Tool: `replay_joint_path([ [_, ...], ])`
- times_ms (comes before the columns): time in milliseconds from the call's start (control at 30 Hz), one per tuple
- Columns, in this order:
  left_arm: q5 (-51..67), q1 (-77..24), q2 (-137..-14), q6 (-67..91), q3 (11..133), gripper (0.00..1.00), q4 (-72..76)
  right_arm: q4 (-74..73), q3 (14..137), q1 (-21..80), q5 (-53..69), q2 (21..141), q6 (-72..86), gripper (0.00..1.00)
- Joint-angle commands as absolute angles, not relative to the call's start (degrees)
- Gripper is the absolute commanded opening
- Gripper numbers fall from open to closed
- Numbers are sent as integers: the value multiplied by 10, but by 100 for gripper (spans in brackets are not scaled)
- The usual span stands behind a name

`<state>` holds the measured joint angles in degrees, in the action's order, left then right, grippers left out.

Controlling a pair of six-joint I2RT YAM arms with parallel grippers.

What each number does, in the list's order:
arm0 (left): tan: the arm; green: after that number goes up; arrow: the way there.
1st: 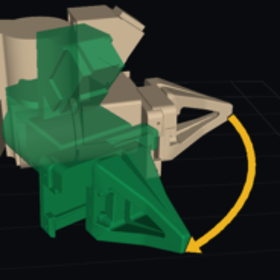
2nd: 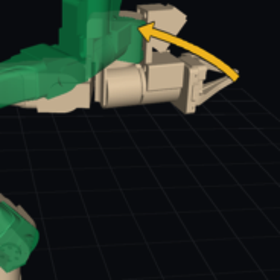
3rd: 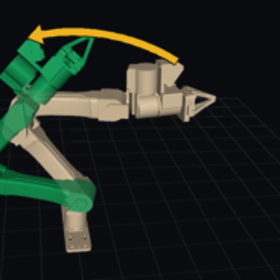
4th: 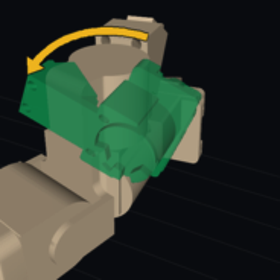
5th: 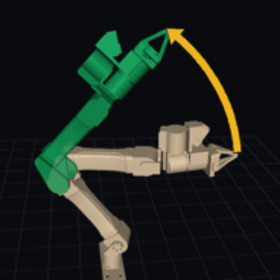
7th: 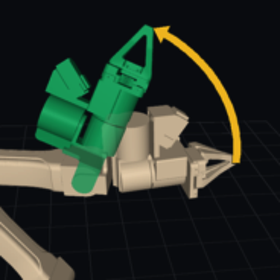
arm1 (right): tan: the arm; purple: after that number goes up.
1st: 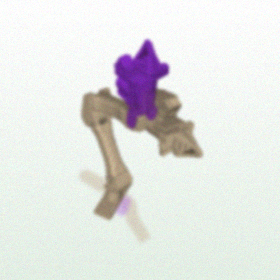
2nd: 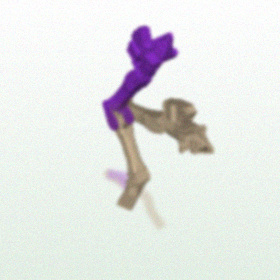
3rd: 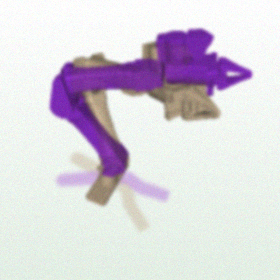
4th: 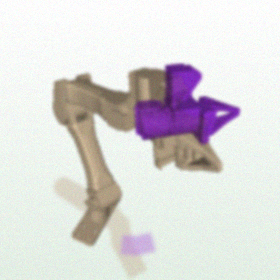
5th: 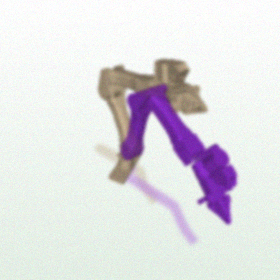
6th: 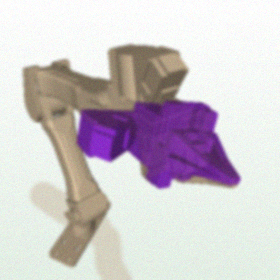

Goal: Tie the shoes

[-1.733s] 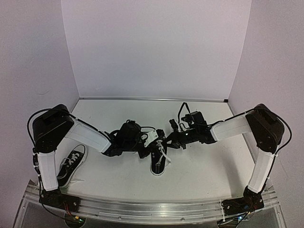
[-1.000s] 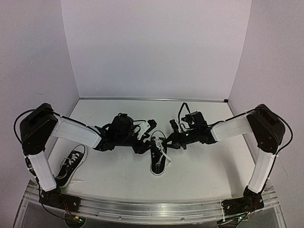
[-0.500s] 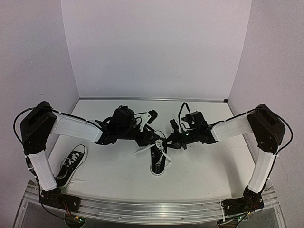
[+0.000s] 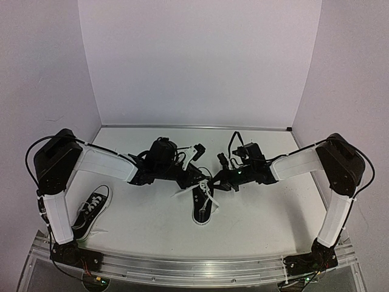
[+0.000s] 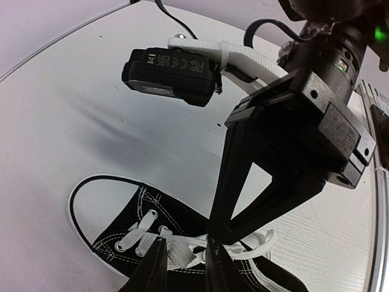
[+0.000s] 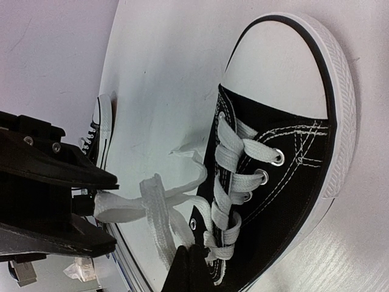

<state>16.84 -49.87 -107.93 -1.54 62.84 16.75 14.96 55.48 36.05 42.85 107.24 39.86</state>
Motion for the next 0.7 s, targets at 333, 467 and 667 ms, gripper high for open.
replay_joint_path([
  [333,127,-496,-1052,-10,615,0,191,142,526,358,392,1022,394,0],
  [467,114,-490,-1050,-5,604,0,193,133,500,350,374,999,392,0],
  [667,94,-480,-1045,18,586,0,205,125,469,339,360,980,389,0],
])
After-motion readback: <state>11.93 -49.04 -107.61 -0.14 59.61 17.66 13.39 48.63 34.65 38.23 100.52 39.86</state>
